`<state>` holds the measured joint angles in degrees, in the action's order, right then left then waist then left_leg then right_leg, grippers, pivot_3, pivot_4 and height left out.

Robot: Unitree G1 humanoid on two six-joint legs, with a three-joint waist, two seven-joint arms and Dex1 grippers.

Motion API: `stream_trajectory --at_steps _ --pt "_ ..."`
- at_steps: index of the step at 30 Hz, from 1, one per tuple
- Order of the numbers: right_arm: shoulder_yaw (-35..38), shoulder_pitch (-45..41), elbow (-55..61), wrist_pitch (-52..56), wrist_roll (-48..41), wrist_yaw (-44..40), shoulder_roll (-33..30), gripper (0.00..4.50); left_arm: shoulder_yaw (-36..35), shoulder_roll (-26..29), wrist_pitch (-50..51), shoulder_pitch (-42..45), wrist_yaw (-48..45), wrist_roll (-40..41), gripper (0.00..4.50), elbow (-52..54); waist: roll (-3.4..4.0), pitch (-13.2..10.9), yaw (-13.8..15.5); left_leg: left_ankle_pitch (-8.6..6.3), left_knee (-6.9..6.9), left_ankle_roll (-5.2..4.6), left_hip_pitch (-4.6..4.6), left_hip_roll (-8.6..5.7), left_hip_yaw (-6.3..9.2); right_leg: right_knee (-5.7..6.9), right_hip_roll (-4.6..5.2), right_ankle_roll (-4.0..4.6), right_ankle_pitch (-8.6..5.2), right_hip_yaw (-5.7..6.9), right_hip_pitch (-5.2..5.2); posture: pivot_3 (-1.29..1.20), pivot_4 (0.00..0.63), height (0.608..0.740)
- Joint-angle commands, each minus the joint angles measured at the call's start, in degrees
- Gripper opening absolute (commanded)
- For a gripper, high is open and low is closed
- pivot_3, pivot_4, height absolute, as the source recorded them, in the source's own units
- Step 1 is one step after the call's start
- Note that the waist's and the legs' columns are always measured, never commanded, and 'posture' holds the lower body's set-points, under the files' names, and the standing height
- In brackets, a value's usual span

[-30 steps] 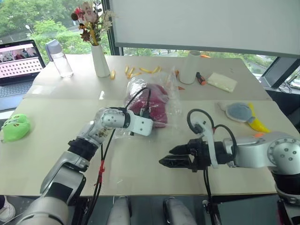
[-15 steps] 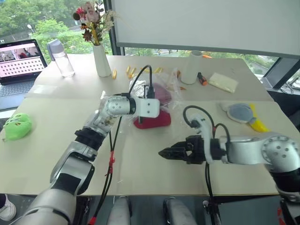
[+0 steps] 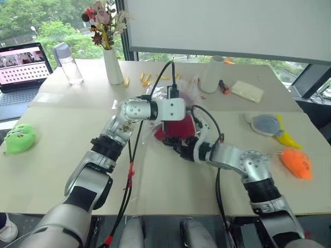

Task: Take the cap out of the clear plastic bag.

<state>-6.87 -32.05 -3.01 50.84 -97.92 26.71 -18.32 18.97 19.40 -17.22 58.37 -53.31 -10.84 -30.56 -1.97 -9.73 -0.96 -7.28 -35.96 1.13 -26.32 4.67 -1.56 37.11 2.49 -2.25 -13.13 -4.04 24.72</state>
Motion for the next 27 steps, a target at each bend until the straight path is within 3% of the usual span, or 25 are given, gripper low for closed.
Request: stream_trajectory --at_steps 1,6,7,9,14,20,27 --pt "3.53 -1.23 -1.52 -0.62 2.6 -1.69 2.3 4.5 -0.35 0.01 -0.37 0.6 -0.56 1.02 0.02 2.02 0.0 0.0 -0.07 0.0 0.0 0.0 0.0 0.0 0.0 0.01 0.0 0.0 0.0 0.0 0.0 0.0 0.15 0.73" --pt "7.21 -1.55 -5.97 -2.42 9.68 -3.5 5.08 4.5 -1.1 0.6 0.91 0.13 -0.48 1.24 0.02 3.49 0.01 0.0 -0.08 0.0 -0.01 0.0 0.0 0.0 0.0 0.0 0.01 0.0 0.0 0.0 0.0 0.0 0.15 0.73" --pt "7.52 -1.6 -6.47 -3.07 11.71 -4.37 5.41 4.08 -0.99 0.71 1.16 -0.18 -0.69 1.29 0.0 3.95 0.01 0.01 -0.09 0.0 0.0 0.0 0.0 0.0 0.0 -0.01 0.0 0.0 0.0 0.0 0.0 0.0 0.15 0.73" --pt "8.6 -1.7 -7.21 -3.46 14.44 -5.72 6.41 3.78 -0.78 0.88 1.44 -0.58 -0.9 1.27 0.0 4.56 0.02 0.01 -0.11 0.0 0.0 0.0 0.0 0.0 0.0 0.0 0.0 0.0 0.0 0.0 0.0 0.0 0.15 0.73" --pt "11.29 -1.63 -6.71 -3.29 19.1 -8.23 8.68 2.04 -0.74 0.75 2.0 -0.83 -1.15 1.19 0.0 5.2 0.02 0.01 -0.12 0.0 0.0 0.0 0.01 0.0 0.0 0.0 0.0 0.0 0.0 0.0 0.0 0.0 0.15 0.73" --pt "15.02 -2.54 -6.24 0.33 17.41 -7.08 10.88 0.12 -0.37 0.22 1.77 -1.24 -1.58 1.48 0.0 4.54 0.03 0.02 -0.15 0.0 0.01 0.0 0.01 0.0 0.0 0.01 0.01 0.0 0.0 0.0 0.01 0.0 0.15 0.73" --pt "16.26 -0.73 -0.49 8.7 12.96 -4.74 8.89 0.05 0.33 -0.31 1.05 -2.46 -1.75 0.94 0.0 3.52 0.04 0.02 0.01 0.0 0.02 0.0 0.02 -0.01 0.0 0.0 0.01 0.0 0.0 0.0 -0.01 0.0 0.15 0.73"
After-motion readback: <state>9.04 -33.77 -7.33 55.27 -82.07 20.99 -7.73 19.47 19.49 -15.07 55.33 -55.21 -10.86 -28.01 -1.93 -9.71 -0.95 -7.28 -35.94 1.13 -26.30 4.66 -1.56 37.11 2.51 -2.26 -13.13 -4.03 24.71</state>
